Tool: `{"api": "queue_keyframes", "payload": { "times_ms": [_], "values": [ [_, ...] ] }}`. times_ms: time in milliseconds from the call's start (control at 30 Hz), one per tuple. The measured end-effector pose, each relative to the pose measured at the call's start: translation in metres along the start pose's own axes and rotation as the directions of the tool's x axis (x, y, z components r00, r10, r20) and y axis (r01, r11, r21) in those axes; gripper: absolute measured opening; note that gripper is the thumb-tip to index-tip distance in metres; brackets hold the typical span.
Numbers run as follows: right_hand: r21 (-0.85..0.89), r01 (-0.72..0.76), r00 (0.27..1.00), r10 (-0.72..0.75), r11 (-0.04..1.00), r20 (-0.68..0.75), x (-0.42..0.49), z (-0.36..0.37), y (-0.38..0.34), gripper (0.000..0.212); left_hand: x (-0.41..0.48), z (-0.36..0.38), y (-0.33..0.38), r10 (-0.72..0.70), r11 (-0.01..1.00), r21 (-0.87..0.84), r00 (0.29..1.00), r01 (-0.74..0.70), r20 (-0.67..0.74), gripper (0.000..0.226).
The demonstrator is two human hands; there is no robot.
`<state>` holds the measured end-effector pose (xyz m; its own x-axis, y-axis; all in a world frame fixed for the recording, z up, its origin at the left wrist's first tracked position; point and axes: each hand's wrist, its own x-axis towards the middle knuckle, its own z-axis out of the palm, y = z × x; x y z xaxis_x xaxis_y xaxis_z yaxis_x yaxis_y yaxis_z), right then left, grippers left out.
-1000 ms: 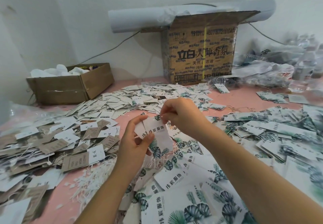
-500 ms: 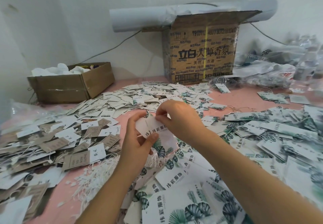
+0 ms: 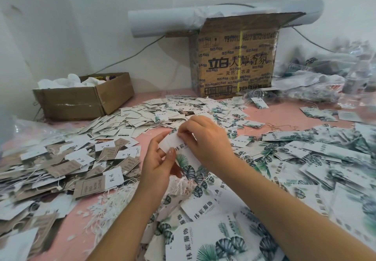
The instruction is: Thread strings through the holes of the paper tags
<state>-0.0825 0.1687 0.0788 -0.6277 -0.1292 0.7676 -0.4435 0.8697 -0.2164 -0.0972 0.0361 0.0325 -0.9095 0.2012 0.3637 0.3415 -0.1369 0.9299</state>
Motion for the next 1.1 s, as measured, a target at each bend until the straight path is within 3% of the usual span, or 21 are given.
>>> {"api": "queue_keyframes", "payload": {
  "times_ms": [500, 733, 867, 1000, 1100],
  "values": [
    [0.061, 0.014, 0.996, -0.02, 0.998, 0.087, 0.0, -0.001, 0.001, 0.015, 0.002, 0.001, -0.001, 0.043, 0.988, 0.146, 0.997, -0.053, 0.068, 0.025],
    [0.03, -0.032, 0.992, 0.028, 0.999, 0.12, 0.001, 0.0, 0.002, 0.017, 0.002, 0.001, 0.008, 0.036, 0.991, 0.127, 0.998, -0.03, -0.046, 0.025],
    [0.066, -0.064, 0.994, 0.058, 0.996, 0.094, 0.002, -0.001, 0.004, 0.015, 0.002, 0.0, 0.013, -0.005, 1.0, -0.009, 0.998, 0.004, -0.07, 0.022],
    [0.172, -0.133, 0.986, 0.113, 0.976, 0.122, 0.004, -0.001, 0.005, 0.012, 0.003, 0.0, 0.016, -0.044, 0.986, -0.164, 0.998, 0.037, -0.036, 0.032],
    [0.255, -0.183, 0.978, 0.151, 0.949, 0.142, 0.006, -0.001, 0.003, 0.007, 0.004, 0.0, 0.019, -0.044, 0.974, -0.222, 0.999, 0.038, -0.023, 0.02]
  ]
}}
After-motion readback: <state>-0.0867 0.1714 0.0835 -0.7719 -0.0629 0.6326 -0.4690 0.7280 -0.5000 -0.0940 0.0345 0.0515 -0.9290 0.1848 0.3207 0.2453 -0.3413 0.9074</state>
